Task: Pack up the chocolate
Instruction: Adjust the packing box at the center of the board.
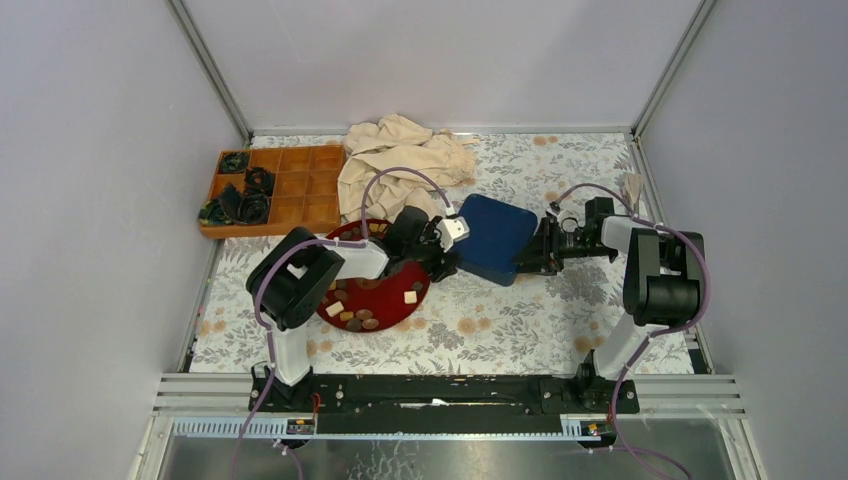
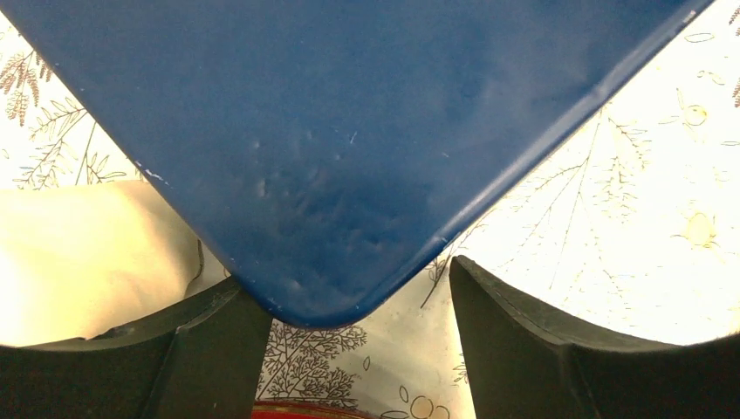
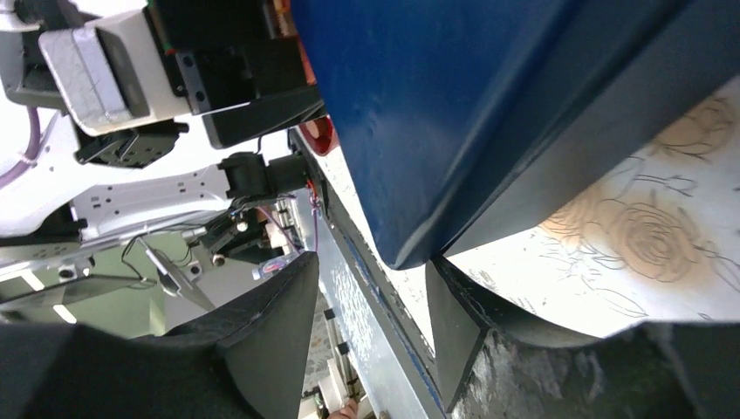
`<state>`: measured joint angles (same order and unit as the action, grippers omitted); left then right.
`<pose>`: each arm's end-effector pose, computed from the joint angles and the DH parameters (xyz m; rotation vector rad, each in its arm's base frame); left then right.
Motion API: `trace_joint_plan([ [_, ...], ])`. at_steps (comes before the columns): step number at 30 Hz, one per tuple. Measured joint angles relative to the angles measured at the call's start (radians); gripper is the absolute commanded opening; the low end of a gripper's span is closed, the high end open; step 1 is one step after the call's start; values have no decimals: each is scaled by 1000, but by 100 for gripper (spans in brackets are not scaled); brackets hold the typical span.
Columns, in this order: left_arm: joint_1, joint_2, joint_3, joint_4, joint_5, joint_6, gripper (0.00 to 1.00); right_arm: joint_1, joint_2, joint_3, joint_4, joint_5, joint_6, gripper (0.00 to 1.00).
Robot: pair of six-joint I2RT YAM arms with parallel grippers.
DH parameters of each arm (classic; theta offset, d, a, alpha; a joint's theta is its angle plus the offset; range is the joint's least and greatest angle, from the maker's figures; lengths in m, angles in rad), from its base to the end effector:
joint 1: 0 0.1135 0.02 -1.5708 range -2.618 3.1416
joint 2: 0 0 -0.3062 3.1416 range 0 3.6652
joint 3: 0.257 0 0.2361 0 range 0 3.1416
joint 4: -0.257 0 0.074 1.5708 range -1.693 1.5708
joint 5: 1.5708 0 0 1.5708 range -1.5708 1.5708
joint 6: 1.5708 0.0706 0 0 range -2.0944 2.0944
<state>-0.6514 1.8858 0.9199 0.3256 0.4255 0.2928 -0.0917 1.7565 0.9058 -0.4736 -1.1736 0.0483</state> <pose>0.3044 -0.2687 0.1683 1.2196 1.8610 -0.6683 0.3017 0.0376 0.1841 -0.0296 2.4308 1.6041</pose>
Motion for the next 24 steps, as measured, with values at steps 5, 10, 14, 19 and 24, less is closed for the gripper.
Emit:
trace_joint_plan([
  [5,-4,0,0,1,13,0,77,-19,0,0,6,40,-2,57],
  [10,-6,0,0,2,29,0,77,-48,2,12,21,45,10,59],
  [14,-10,0,0,1,31,0,77,-62,16,42,69,56,26,59],
  [19,-10,0,0,0,31,0,77,-66,44,76,121,57,44,58],
  [24,-9,4,2,0,31,0,76,-74,65,79,153,24,77,57],
])
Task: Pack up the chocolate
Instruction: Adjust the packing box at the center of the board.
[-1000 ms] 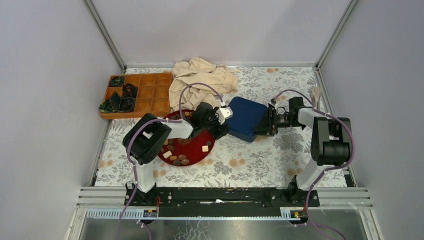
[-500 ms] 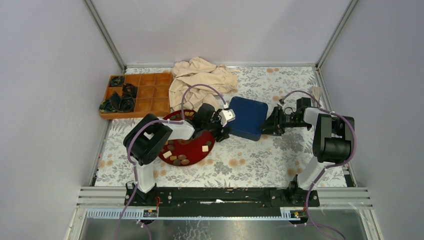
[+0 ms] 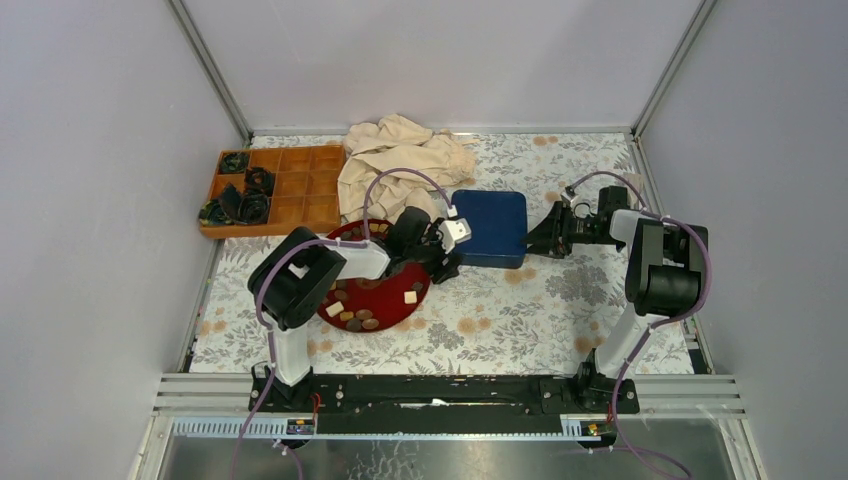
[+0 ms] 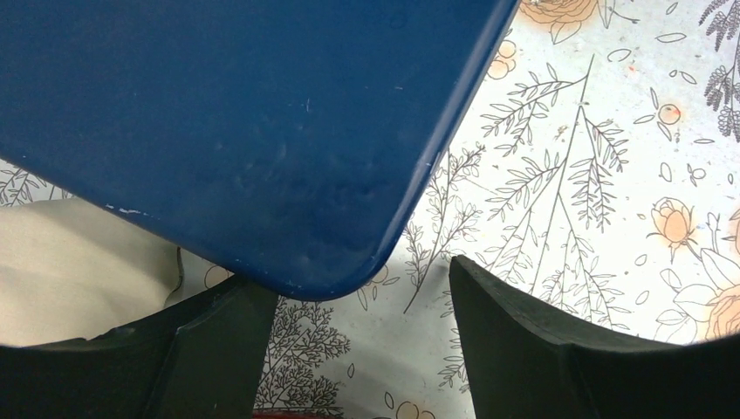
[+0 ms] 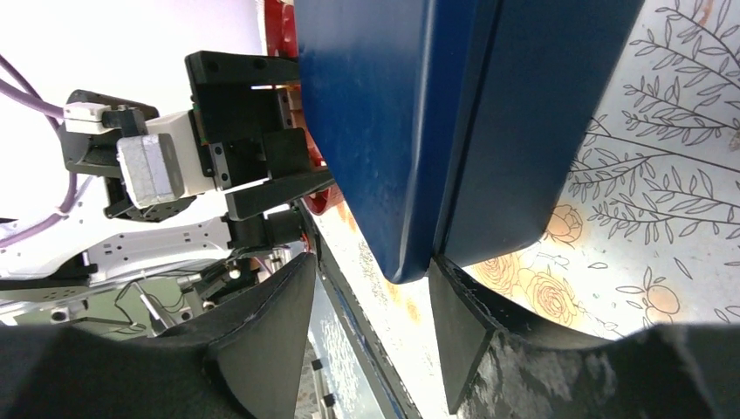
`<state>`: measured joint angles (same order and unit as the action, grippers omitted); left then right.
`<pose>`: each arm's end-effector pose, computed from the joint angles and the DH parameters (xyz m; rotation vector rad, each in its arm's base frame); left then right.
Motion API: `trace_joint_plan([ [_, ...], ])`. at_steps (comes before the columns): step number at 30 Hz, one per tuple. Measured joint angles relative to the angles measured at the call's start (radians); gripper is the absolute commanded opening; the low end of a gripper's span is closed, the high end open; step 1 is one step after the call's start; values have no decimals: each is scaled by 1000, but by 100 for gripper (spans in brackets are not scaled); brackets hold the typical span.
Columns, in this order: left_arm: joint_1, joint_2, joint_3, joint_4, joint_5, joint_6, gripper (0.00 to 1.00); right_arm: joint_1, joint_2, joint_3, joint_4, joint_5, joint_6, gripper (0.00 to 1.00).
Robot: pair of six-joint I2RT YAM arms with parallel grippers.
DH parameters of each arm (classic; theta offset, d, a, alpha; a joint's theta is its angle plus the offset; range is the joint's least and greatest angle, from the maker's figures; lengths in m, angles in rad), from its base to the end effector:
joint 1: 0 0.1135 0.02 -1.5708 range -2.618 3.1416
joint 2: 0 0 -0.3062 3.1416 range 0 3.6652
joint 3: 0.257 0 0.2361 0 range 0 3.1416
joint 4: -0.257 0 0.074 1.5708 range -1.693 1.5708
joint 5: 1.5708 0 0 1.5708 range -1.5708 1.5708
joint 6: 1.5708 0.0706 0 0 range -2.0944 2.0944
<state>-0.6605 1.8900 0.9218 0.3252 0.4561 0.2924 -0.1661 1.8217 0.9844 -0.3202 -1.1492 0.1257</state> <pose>0.3007 -0.2730 0.1677 1.2431 1.8483 -0.7074 0.3408 0.0082 0.1864 0.0257 2.3389 1.4906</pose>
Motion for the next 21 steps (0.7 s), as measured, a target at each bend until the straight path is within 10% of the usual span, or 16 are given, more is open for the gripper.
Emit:
trace_joint_plan([
  [13,6,29,31,-4,-14,-10,76,-19,-16,-81,140,-97,134,52],
  [21,1,30,31,-4,20,-13,76,-15,8,78,-436,-151,-412,52],
])
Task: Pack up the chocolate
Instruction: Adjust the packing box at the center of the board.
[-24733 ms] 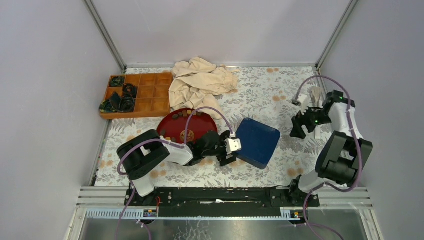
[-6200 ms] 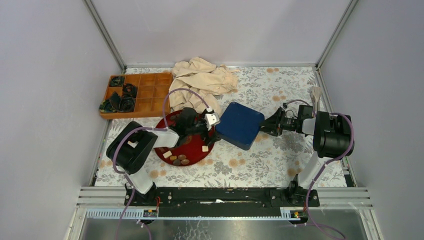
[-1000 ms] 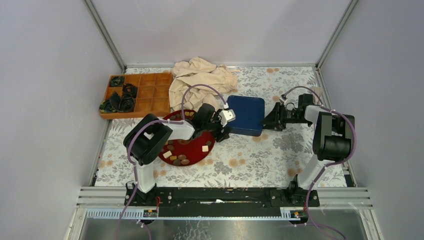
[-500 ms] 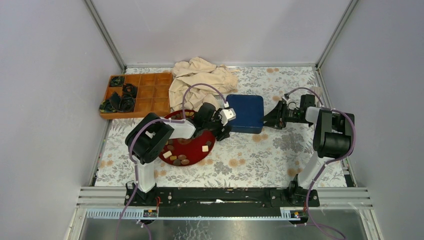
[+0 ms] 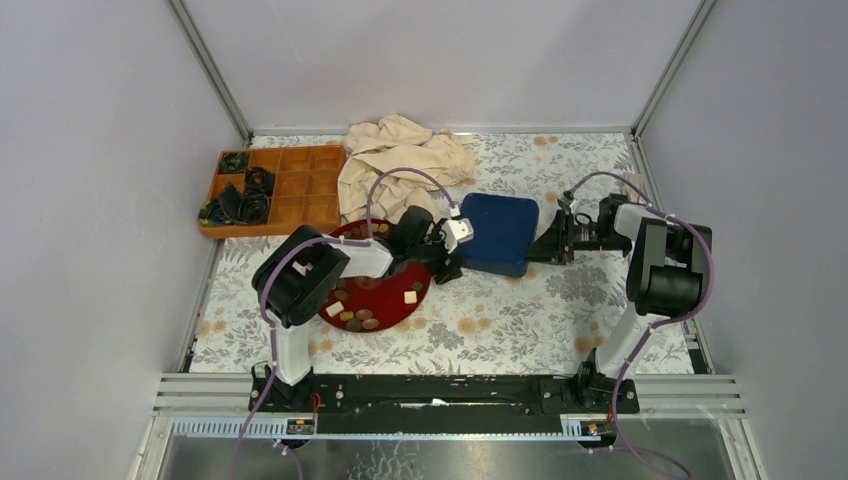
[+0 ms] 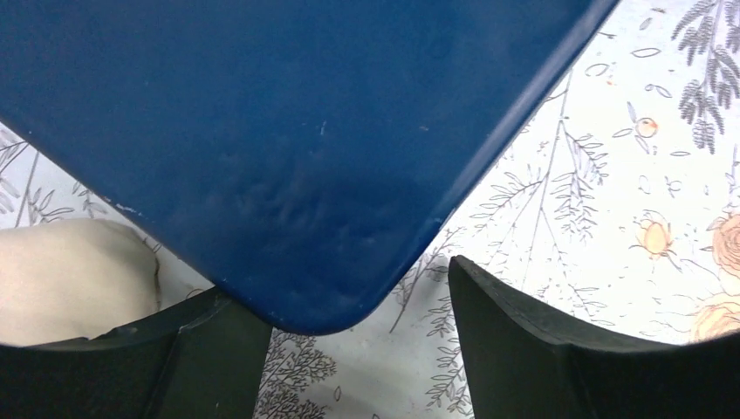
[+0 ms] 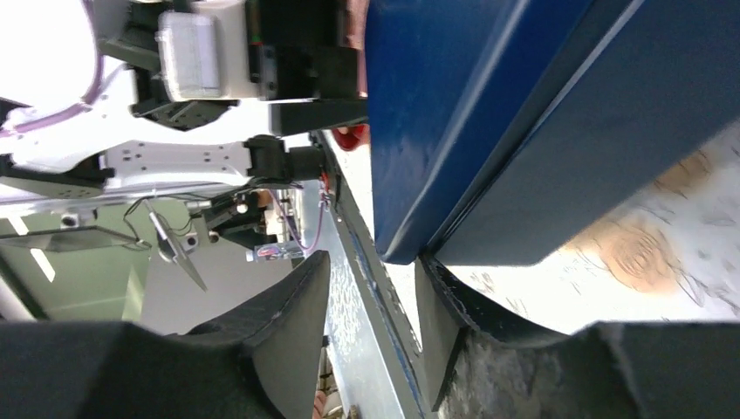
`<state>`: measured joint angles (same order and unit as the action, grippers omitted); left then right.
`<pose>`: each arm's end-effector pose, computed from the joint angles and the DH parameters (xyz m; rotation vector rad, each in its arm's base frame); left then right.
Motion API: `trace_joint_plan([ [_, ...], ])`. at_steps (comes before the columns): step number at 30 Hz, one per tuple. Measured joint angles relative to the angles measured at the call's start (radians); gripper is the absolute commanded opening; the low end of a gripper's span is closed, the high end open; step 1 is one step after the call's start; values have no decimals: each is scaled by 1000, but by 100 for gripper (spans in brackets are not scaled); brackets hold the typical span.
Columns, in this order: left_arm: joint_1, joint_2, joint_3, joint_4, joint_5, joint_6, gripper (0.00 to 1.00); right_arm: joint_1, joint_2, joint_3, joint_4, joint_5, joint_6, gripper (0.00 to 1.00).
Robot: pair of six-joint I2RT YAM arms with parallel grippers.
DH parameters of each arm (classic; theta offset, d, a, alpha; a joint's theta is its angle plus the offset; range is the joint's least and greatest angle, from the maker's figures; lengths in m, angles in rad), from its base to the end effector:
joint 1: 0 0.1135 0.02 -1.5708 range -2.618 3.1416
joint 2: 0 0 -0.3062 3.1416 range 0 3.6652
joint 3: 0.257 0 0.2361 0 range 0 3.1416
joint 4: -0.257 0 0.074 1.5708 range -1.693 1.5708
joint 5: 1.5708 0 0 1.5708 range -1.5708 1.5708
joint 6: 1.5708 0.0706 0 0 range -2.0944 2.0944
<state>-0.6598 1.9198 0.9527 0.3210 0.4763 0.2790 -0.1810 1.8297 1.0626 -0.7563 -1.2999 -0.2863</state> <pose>0.3064 -0.2787 0.1650 1.2410 1.8542 -0.7369 0.3160 0.0113 0.2014 -0.1607 2.2706 1.6704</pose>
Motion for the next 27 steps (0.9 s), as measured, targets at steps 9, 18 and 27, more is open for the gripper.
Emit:
trace_joint_plan([
  [9,-27,-25,-32,8,53,1,78,-35,-151,-145,134,218,103,69],
  [18,-29,-129,-93,18,59,2,86,-44,-240,-138,299,291,222,67],
  [27,-13,-132,-88,19,58,27,92,-50,-98,-117,446,287,350,64],
])
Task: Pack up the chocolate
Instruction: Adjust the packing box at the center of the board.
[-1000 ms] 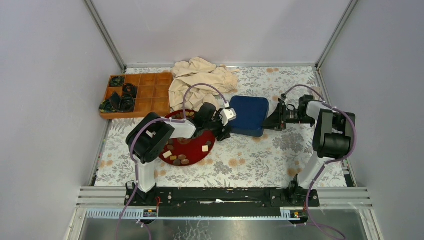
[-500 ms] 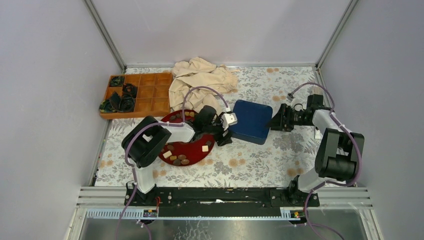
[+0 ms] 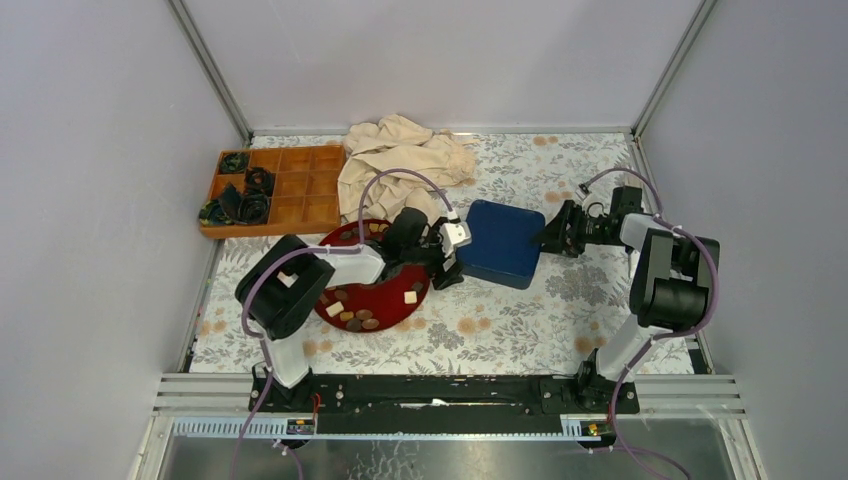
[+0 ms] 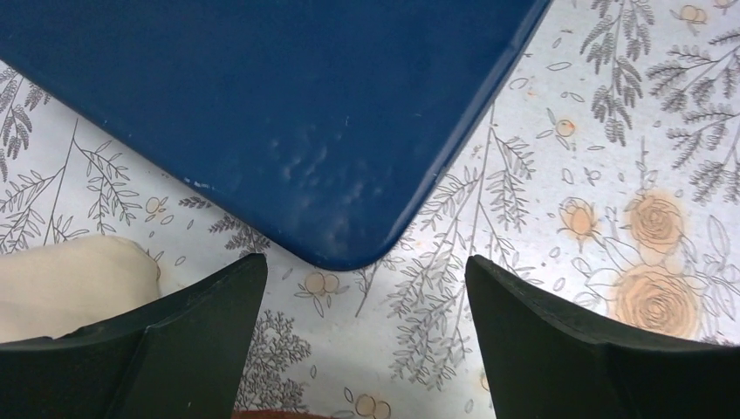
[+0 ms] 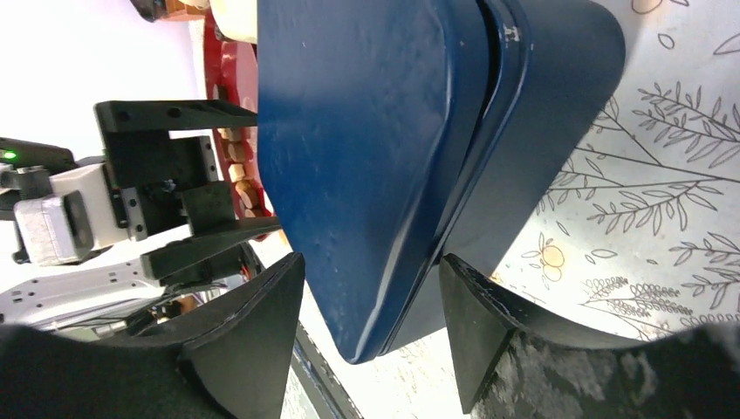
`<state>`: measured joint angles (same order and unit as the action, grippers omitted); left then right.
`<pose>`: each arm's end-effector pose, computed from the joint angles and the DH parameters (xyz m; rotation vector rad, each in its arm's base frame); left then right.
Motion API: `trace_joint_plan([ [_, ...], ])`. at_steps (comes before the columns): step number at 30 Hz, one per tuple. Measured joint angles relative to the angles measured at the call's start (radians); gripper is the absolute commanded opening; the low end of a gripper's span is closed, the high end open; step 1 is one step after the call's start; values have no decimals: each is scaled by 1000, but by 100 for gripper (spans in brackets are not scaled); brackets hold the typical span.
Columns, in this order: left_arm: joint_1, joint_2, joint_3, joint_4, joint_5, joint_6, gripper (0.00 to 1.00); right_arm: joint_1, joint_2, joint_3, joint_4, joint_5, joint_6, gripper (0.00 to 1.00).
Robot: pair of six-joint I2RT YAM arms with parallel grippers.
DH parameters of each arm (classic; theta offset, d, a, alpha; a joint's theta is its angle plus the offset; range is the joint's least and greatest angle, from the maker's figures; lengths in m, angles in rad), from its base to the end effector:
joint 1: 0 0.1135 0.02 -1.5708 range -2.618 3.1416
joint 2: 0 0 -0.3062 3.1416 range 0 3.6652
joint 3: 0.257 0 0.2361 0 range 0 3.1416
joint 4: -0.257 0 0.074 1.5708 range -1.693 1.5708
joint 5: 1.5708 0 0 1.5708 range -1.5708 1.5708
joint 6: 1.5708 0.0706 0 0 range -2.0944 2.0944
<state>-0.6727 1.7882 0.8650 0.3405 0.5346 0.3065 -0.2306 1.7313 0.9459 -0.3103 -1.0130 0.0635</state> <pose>0.2781 -0.2675 0.1924 1.2855 1.7408 -0.7864 0.3289 -0.0157 0.1977 0.0317 2.3413 1.2361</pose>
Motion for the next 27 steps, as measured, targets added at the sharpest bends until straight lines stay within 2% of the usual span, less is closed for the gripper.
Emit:
trace_joint_plan([
  [8,2,100,71,0,5,3,88,-4,37,5,68,-103,52,59],
  [16,19,129,126,-49,4,5,83,-15,34,-16,146,-240,127,58],
  [20,26,135,139,-69,2,6,82,-12,8,-27,127,-310,125,58],
  [22,27,138,143,-76,1,6,82,-7,3,-2,26,-351,48,58],
  [23,27,138,147,-82,4,6,82,-3,13,38,-98,-372,-49,53],
  [26,23,145,154,-94,11,5,82,10,118,221,-550,-428,-482,50],
  [27,21,146,154,-95,10,5,82,11,158,262,-652,-449,-594,50],
])
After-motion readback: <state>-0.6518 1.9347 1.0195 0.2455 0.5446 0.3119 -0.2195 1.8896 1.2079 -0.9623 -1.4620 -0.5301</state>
